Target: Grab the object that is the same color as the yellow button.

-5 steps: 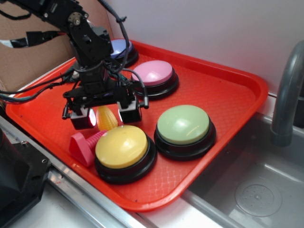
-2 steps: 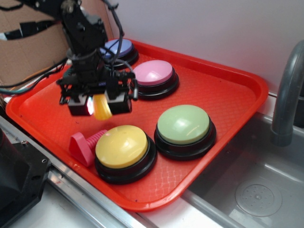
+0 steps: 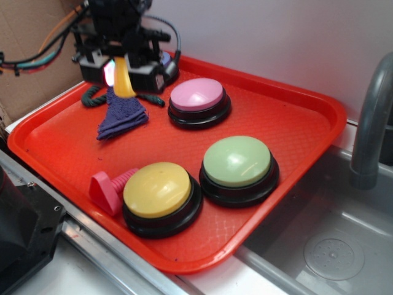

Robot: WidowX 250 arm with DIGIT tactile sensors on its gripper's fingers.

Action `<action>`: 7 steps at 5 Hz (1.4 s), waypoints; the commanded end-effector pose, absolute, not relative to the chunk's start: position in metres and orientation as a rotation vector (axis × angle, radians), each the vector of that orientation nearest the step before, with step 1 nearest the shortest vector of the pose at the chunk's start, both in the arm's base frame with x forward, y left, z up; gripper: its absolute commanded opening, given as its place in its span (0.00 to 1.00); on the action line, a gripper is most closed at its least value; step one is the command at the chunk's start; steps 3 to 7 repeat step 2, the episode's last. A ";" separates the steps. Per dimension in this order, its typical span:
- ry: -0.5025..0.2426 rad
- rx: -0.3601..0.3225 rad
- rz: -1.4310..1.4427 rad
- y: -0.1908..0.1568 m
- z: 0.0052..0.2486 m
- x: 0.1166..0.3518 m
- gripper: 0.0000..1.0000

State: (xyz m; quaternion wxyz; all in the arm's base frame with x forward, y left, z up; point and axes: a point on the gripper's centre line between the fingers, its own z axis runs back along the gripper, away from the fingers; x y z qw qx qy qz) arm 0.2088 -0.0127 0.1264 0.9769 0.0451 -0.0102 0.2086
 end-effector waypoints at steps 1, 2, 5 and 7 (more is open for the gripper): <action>-0.158 0.032 0.391 0.014 0.200 0.218 0.00; -0.174 0.026 0.451 0.016 0.200 0.215 0.00; -0.174 0.026 0.451 0.016 0.200 0.215 0.00; -0.174 0.026 0.451 0.016 0.200 0.215 0.00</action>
